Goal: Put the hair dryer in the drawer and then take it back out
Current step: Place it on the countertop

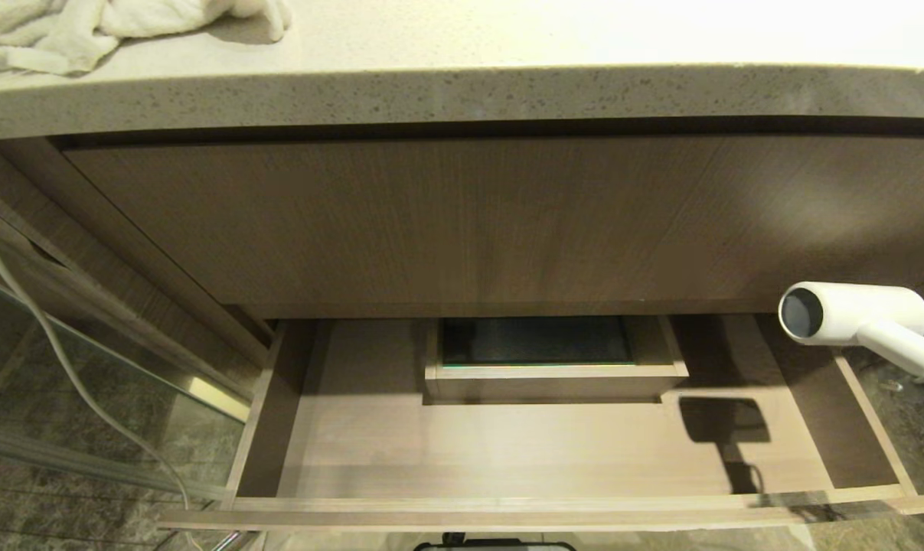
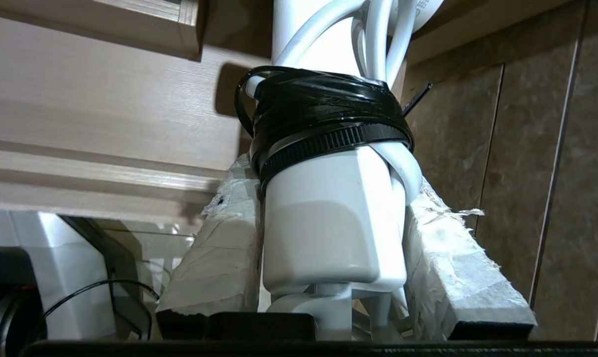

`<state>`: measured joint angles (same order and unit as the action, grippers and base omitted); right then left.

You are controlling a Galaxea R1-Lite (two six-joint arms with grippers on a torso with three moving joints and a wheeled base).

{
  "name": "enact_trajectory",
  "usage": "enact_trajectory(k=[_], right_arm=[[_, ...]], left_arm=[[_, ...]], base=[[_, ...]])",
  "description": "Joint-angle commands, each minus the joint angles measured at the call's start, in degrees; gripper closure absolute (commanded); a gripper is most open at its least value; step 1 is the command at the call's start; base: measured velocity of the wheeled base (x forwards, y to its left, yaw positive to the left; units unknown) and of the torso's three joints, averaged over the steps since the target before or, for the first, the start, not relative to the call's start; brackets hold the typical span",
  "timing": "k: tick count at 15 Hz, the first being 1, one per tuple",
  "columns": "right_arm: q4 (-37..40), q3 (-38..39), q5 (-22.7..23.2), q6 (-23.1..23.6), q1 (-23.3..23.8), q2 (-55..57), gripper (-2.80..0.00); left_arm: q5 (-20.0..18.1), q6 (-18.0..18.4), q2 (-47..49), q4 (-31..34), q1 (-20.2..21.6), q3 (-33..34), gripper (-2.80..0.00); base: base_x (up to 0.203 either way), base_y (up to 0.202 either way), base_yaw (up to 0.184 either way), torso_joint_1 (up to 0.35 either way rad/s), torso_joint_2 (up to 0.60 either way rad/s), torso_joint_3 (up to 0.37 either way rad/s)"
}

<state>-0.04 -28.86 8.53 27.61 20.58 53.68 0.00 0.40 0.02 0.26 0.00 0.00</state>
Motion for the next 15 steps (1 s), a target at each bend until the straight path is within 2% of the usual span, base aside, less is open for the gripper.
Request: enact_trajectory(k=[1,6,9,15], right_arm=[[2.0,0.3,0.1,0.0,0.0,-5.9,0.0],[8.9,-0.1,0.2,0.0,0.0,-17.8,0.0],[11.7,-0.4,0.4,0.0,0.0,-20.1,0.0],[14.7,-0.4,0.7,0.2,-0.1,-30.5,0.0]], left_arm=[[0.0,-0.1,0.1,0.0,0.0,0.1,0.0],[0.0,0.0,0.1,0.0,0.0,0.1,0.0],[0.0,-0.1,0.1,0.0,0.0,0.1,0.0],[0.0,0.0,0.1,0.0,0.0,0.1,0.0]], base=[[0.0,0.0,0.0,0.0,0.0,0.0],[0.0,0.0,0.0,0.0,0.0,0.0],[0.0,0.0,0.0,0.034,-0.04,-0.007],[0.0,0.0,0.0,0.222,-0.44,-0.182]])
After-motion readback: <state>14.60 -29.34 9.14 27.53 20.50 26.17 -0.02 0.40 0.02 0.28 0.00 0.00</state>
